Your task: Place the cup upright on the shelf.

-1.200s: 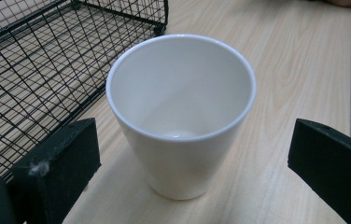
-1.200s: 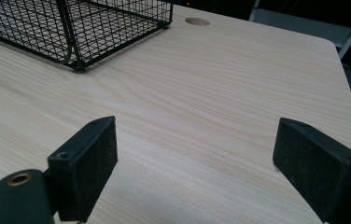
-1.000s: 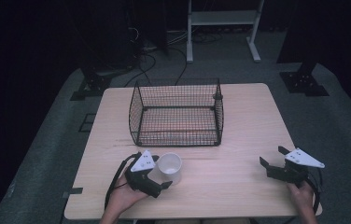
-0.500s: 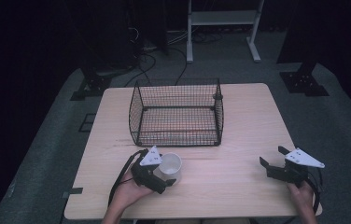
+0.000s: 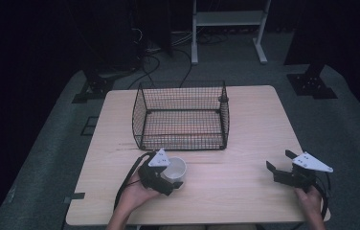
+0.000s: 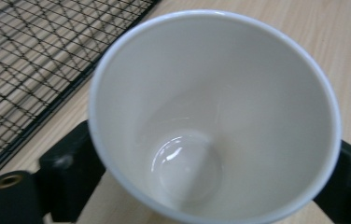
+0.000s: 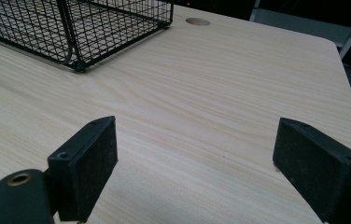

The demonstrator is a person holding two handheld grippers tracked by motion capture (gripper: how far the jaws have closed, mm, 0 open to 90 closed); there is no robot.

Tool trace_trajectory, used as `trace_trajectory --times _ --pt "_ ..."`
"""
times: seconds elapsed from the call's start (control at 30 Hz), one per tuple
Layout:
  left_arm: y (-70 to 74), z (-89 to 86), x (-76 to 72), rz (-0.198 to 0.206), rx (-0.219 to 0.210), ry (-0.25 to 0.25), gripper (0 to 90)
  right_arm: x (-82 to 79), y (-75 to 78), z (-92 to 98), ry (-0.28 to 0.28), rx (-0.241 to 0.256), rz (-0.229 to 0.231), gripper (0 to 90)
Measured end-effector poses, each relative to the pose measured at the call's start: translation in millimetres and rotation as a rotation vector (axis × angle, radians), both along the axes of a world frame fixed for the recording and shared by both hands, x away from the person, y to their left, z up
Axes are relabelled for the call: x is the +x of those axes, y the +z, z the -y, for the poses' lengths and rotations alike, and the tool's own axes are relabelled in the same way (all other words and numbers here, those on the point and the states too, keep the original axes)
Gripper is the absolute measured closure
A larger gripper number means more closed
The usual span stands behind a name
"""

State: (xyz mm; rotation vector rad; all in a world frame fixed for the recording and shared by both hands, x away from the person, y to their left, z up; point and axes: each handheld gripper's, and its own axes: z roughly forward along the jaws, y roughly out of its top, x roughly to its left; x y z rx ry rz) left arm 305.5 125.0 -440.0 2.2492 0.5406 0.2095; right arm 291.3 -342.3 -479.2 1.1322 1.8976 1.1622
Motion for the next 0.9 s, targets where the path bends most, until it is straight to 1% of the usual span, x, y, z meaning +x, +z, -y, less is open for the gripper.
trace_trajectory --times 0.07,0.13,0.2,0.3,0.37,0.5,0.6,0.67,0.73,0.9 --pt "0.1 0.0 0.3 0.001 -0.001 0.004 12.1 0.0 0.0 0.0 0.0 0.0 0.0 13.1" --pt "0.6 0.0 0.4 0.002 -0.001 0.002 16.0 0.1 0.0 0.1 0.0 0.001 0.0 13.1" --pt "1.5 0.1 0.2 0.003 0.003 -0.011 20.7 0.1 0.0 0.1 0.0 0.0 0.001 13.1" --pt "3.2 1.1 0.8 0.001 0.018 -0.017 20.8 0.1 0.0 0.3 -0.001 0.002 0.002 13.1" --pt "4.0 1.4 0.5 0.013 0.014 -0.014 20.9 0.1 0.0 0.4 -0.001 0.002 0.002 13.0" --pt "7.8 1.8 1.2 0.015 0.003 -0.022 21.0 0.1 0.1 0.6 -0.001 0.003 0.002 13.1" --pt "11.3 2.5 2.3 0.02 0.008 -0.028 20.9 0.3 0.1 0.8 -0.001 0.004 0.003 13.1" --pt "14.4 2.5 3.3 0.021 -0.004 -0.029 21.0 0.3 0.1 0.9 -0.002 0.004 0.003 13.1" --pt "17.7 2.3 4.1 0.028 -0.004 -0.029 21.0 0.3 0.1 1.0 -0.002 0.005 0.003 13.1" --pt "28.0 2.9 5.5 0.036 -0.018 -0.037 21.0 0.4 0.1 1.2 -0.003 0.008 0.002 13.1"
